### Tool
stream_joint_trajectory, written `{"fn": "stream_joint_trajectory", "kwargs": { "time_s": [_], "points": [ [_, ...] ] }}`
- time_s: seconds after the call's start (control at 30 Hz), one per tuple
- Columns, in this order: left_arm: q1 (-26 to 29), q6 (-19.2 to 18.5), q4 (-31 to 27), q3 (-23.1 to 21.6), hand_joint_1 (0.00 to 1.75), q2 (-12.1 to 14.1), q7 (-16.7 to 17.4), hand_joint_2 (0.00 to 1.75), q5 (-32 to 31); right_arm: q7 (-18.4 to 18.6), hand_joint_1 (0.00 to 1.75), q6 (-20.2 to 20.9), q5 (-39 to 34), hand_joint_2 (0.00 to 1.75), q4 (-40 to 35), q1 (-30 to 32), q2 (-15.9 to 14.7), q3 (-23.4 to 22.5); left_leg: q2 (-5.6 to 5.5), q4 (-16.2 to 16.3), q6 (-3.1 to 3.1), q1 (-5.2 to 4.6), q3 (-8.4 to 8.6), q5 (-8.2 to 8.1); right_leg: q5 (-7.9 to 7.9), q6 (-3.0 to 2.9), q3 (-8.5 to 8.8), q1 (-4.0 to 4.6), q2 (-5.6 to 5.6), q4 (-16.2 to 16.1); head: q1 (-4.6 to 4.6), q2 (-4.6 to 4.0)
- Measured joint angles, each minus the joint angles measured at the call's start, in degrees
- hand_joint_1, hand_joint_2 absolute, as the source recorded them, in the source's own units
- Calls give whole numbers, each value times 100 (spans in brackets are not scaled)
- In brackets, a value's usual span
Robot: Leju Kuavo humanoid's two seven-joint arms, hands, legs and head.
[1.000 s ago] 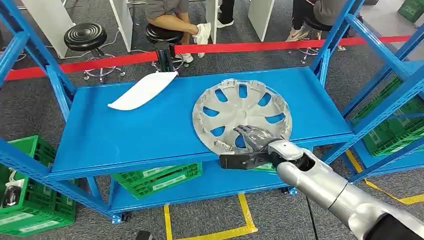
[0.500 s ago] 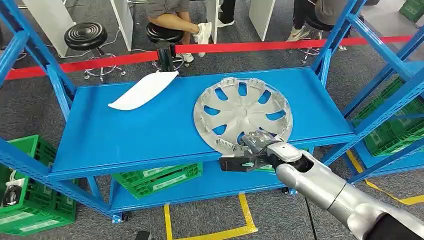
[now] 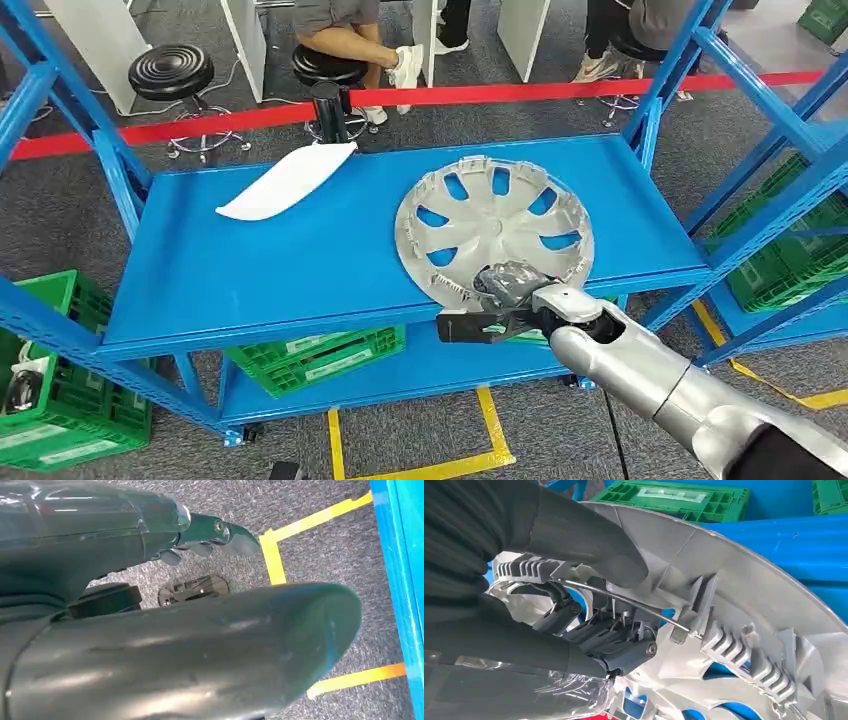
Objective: Take the parts from the cabinet and place them on the table.
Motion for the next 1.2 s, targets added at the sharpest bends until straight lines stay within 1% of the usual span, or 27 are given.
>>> {"fn": "stream_joint_trajectory", "kwargs": {
  "time_s": [0.2,0.27,0.37,0.5,0.57,0.6,0.67,0.7,0.73,0.83,0.97,1.03,1.2],
  "points": [
    [0,0,0,-2,0,0,0,0,11,-37,175,-59,-4,175,17,1,4,0,2,0,0,0,0,0,0,0,0,0,0,0,2,0],
    [0,9,0,-2,0,0,2,0,17,-83,175,-177,-15,175,17,6,9,0,2,0,0,0,0,0,0,0,0,0,0,0,2,0],
    [0,20,0,-2,0,0,2,0,55,-177,175,-543,-15,175,11,21,11,-28,2,0,0,0,-1,0,0,0,-1,0,0,0,2,0],
    [1,50,0,-2,0,0,9,0,105,-363,175,-1284,-11,175,-125,147,11,-223,0,0,0,0,-2,0,0,0,-2,0,0,1,-2,0],
    [1,72,0,-2,0,0,26,0,122,-497,175,-1857,24,175,-272,309,9,-403,-7,0,0,0,-1,0,0,1,-3,0,-4,1,0,0],
    [1,81,0,-2,0,0,43,0,122,-623,175,-2385,76,175,-445,417,11,-616,-12,1,0,0,-3,0,-1,1,-3,0,-8,1,2,0],
    [3,98,0,-2,0,-2,72,0,122,-787,175,-3098,164,175,-792,650,13,-1000,-24,0,0,0,-5,0,-3,3,-3,0,-12,1,0,0],
    [4,105,0,-2,0,-2,81,0,122,-826,175,-3266,186,175,-952,749,11,-1155,-31,0,0,0,-5,-1,-4,2,-3,0,-12,0,4,0],
    [4,116,0,-2,0,-2,85,0,125,-841,175,-3379,201,175,-1189,856,11,-1355,-35,0,0,0,-5,-1,-6,1,-3,0,-13,0,0,0],
    [3,120,0,-4,0,-4,87,0,125,-850,175,-3394,227,175,-1631,1125,4,-1743,-51,0,0,-1,-9,-1,-10,4,-2,0,-25,-1,0,0],
    [3,120,0,-11,0,-4,87,0,129,-903,175,-3449,251,175,-2020,1353,0,-2173,-50,0,0,-2,-10,-1,-10,4,-3,-1,-26,-2,4,0],
    [3,120,0,-20,0,-7,102,0,131,-1060,175,-3794,240,175,-2211,1517,9,-2395,-52,0,0,-2,-10,-1,-10,4,-2,-1,-31,-2,-2,0],
    [3,127,0,-92,0,-9,129,0,138,-1291,175,-4498,107,175,-2821,1933,55,-2961,-60,0,0,-1,-12,-1,-12,4,-3,0,-37,-2,-2,0]
  ]
}}
